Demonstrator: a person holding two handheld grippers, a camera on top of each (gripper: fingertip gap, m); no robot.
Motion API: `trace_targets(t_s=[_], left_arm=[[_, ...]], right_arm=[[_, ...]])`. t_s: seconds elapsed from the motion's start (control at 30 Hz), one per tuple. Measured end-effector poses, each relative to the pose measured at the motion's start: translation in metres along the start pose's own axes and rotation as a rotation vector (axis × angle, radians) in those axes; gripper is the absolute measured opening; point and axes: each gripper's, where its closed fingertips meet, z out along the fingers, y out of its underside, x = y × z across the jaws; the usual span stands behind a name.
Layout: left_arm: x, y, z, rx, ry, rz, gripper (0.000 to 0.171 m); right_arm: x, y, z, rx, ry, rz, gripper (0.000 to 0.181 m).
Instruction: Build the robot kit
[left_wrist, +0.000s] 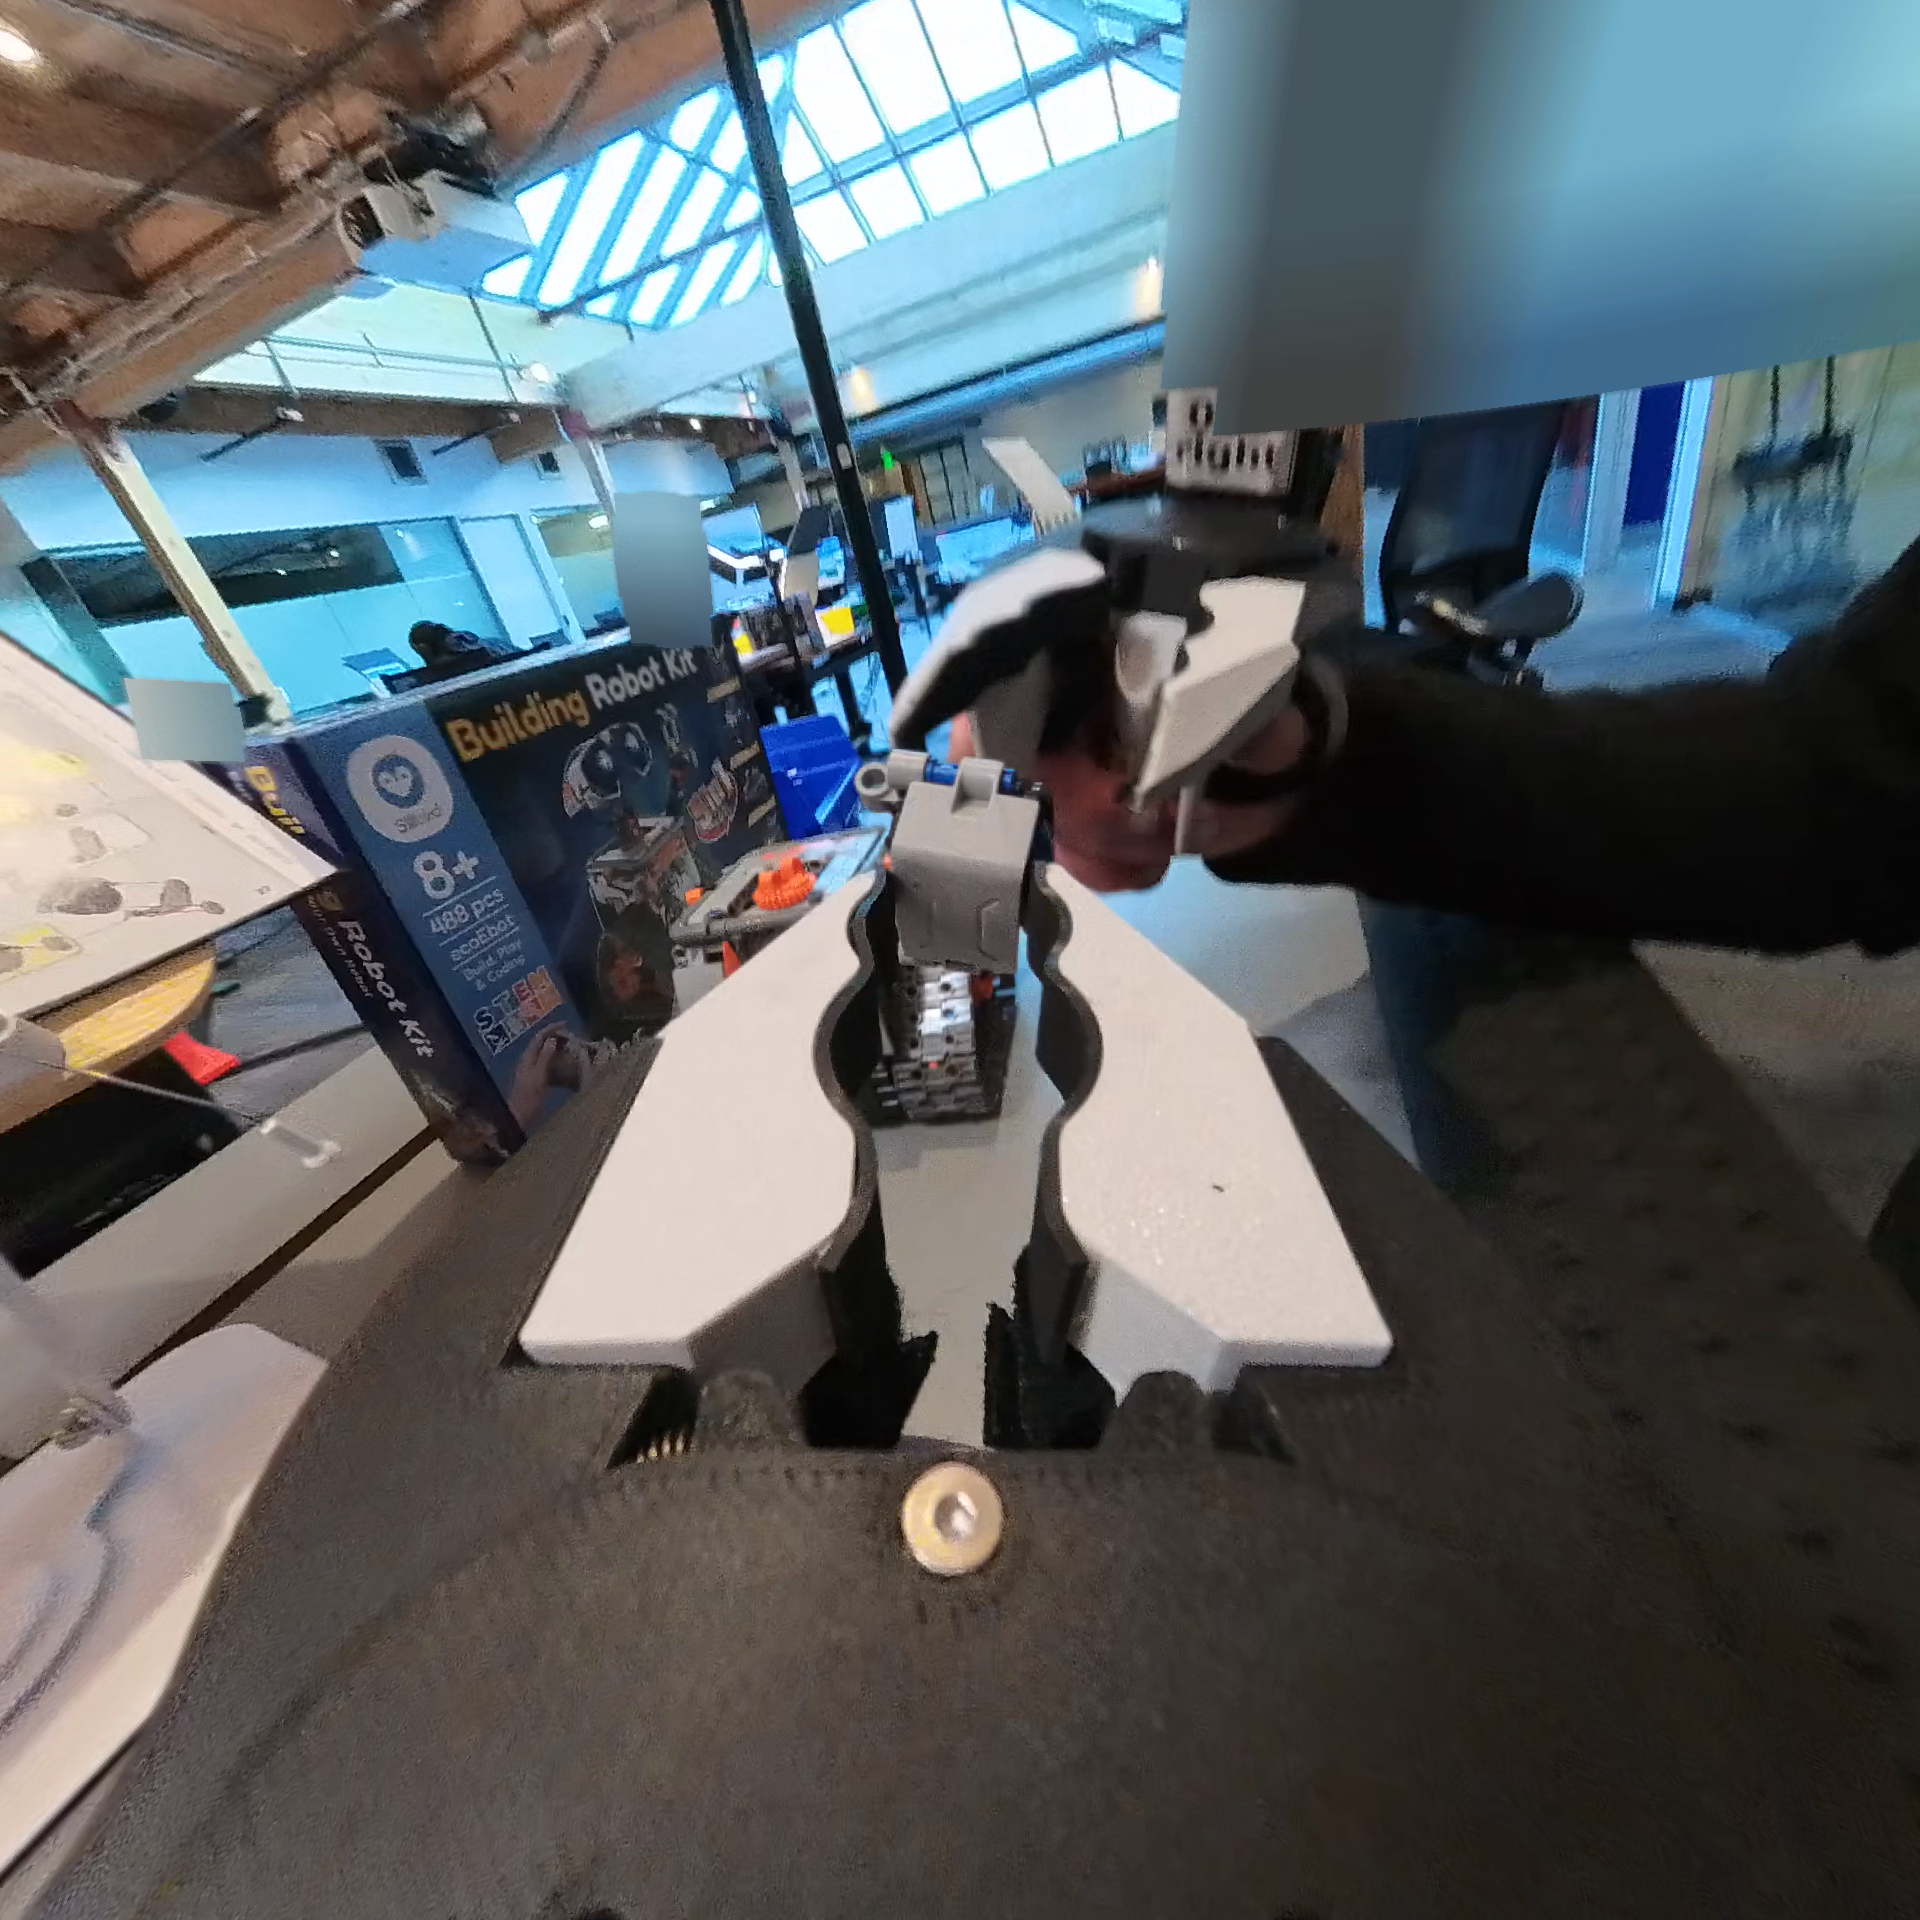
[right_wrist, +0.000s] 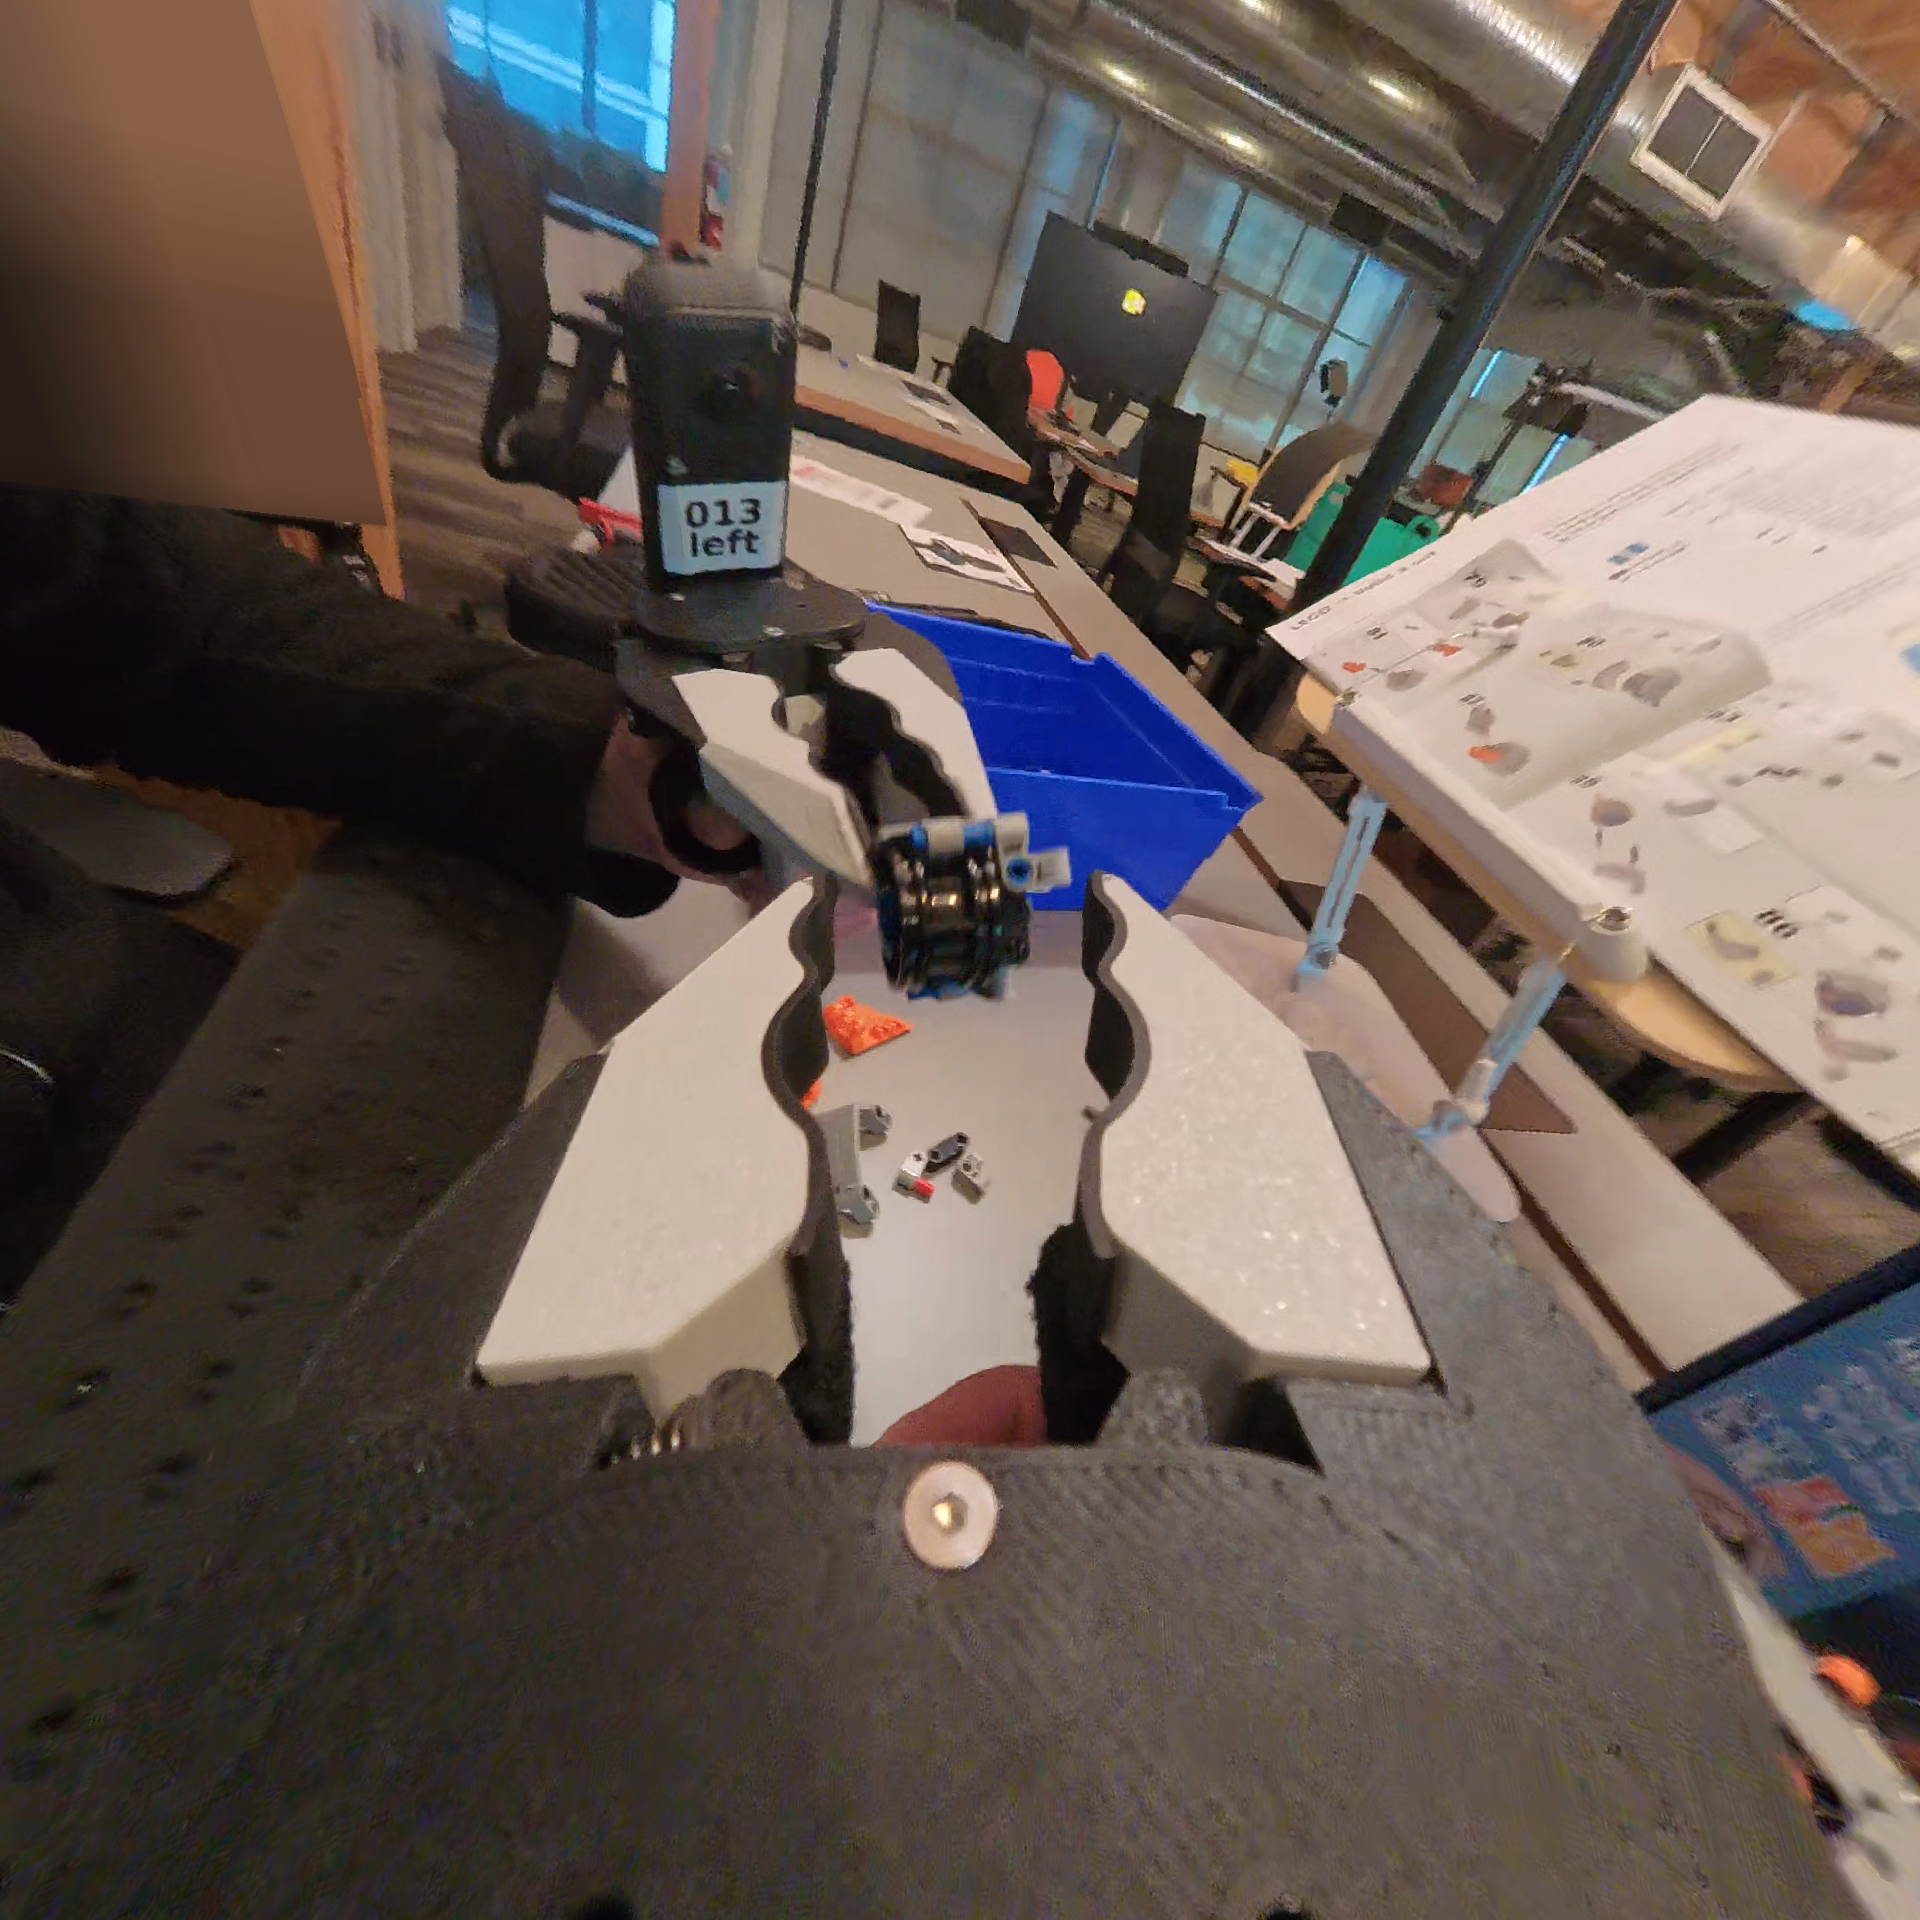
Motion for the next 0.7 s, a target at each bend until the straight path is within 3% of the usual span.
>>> trace_targets(t_s=[0.23, 0.7], left_arm=[[0.005, 0.014, 0.005, -0.103, -0.006, 0.118, 0.023], [0.009, 0.033, 0.007, -0.247, -0.026, 0.293, 0.022]], right_arm=[[-0.005, 0.012, 0.010, -0.079, -0.006, -0.113, 0.028], [-0.011, 0.034, 0.014, -0.193, -0.038, -0.167, 0.028]])
